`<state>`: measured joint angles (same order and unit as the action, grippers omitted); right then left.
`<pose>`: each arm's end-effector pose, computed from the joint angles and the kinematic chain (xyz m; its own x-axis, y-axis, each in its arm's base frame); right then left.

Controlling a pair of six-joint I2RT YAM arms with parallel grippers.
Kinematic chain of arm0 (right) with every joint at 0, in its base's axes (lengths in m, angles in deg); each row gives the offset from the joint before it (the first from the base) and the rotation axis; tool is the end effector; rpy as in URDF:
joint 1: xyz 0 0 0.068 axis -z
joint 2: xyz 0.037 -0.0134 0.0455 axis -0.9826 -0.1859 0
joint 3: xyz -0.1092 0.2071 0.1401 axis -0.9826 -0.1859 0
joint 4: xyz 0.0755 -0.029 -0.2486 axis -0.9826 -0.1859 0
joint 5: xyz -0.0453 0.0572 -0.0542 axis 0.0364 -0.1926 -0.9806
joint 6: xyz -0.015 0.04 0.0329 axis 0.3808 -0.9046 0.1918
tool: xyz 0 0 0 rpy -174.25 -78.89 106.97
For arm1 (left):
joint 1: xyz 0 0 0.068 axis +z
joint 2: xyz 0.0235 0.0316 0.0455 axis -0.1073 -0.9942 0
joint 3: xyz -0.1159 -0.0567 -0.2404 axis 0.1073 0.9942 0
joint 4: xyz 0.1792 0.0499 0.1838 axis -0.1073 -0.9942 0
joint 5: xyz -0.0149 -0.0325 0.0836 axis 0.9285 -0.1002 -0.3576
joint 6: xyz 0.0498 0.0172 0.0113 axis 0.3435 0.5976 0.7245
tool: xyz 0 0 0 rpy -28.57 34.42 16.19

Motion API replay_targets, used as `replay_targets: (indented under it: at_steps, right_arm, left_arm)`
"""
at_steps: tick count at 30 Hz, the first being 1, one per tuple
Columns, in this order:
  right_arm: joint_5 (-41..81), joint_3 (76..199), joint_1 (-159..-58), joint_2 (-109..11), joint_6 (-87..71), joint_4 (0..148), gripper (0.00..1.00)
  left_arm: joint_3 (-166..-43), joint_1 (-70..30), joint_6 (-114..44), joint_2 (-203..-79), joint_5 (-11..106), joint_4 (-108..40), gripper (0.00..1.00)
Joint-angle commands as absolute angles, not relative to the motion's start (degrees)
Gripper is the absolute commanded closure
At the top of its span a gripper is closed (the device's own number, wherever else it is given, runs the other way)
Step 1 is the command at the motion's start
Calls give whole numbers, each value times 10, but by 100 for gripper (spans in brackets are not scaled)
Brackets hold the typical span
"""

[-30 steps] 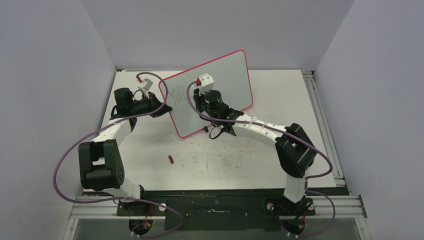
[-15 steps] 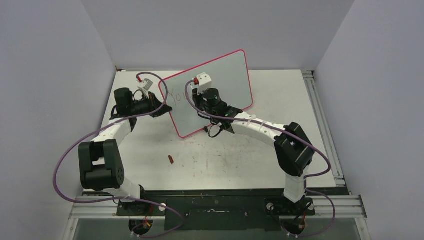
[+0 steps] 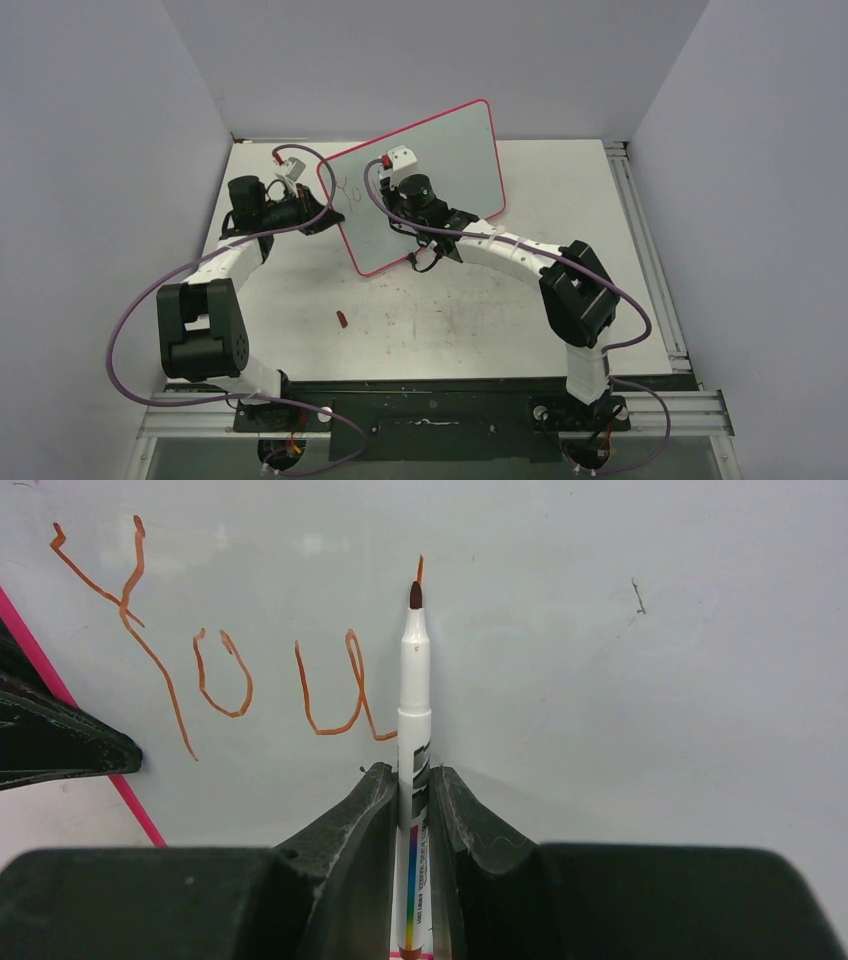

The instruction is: Write a sentence on the whiteboard

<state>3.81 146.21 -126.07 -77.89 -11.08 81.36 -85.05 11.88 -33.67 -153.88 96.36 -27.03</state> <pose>0.3187 0.3319 0.2738 -0.3278 -0.1015 -0.9393 -0.5831 0.8040 0.1166 0.3305 0.0031 0.2406 -0.5604 -0.1490 -0.8147 0.6060 0.5967 -0.5260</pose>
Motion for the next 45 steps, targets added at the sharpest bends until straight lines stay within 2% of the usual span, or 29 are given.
replay_targets:
  at_steps: [1,20,45]
  right_arm:
    - [45,1490,-1254,-783,-118,813,95]
    - [72,1397,-1255,-694,-105,864,95]
    - [77,1466,-1238,-752,-101,819,95]
  left_arm:
    - [-871,120,-334,-1521,963,-273,100]
    - [-870,120,-333,-1521,962,-273,100]
    - [-871,120,-333,-1520,962,-275,100]
